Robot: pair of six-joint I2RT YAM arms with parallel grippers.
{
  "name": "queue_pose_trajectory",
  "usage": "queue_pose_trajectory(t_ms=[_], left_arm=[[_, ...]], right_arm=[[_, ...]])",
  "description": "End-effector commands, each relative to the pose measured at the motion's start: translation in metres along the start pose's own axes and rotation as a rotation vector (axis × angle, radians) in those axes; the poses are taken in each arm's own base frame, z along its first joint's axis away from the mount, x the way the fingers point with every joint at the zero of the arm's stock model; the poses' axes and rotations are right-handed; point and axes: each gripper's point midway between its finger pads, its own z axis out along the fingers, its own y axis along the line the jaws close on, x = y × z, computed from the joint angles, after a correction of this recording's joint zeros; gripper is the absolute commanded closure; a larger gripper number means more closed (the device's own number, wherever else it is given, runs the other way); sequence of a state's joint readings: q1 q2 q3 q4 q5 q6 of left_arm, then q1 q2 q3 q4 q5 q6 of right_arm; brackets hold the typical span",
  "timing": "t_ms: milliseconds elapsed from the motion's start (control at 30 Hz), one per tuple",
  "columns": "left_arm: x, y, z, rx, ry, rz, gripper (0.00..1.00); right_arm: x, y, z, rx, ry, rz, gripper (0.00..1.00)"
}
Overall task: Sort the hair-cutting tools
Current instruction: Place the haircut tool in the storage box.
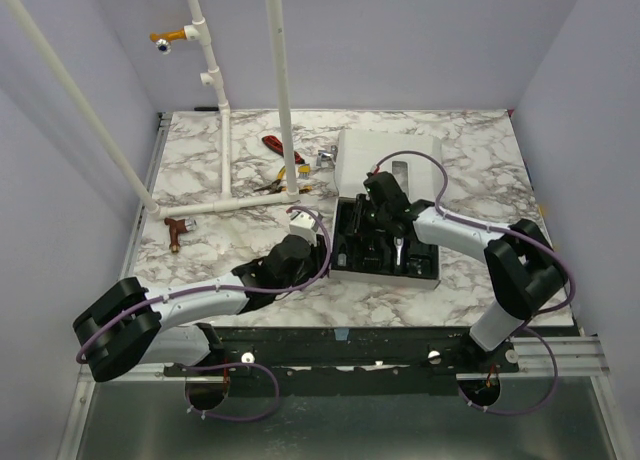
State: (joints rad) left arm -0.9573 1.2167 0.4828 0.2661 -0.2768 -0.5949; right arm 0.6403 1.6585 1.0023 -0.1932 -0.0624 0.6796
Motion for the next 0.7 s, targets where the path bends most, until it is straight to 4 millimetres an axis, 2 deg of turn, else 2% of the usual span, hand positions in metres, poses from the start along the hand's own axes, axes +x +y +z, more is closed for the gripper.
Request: queue_pose_trajectory(t_ms=[0, 233, 567, 667], left_arm=[[-0.002, -0.005, 0.0, 0.025, 0.011, 0.012, 0.67], [0.0, 0.004, -0.006, 0.006, 0.001, 0.007, 0.67], [0.007, 0.014, -0.017, -0.008, -0.011, -0.011, 0.67], [0.008, 0.014, -0.018, 0.005, -0.015, -0.01, 0.67]], right_arm=[[0.038, -0.014, -0.004, -0.009, 0.091, -0.015, 0.71], [0.07, -0.031, -0.021, -0.02, 0.12, -0.012, 0.71], [0.089, -0.036, -0.047, -0.047, 0.118, -0.021, 0.71], [0.084, -0.042, -0.054, -0.009, 0.087, -0.009, 0.65]])
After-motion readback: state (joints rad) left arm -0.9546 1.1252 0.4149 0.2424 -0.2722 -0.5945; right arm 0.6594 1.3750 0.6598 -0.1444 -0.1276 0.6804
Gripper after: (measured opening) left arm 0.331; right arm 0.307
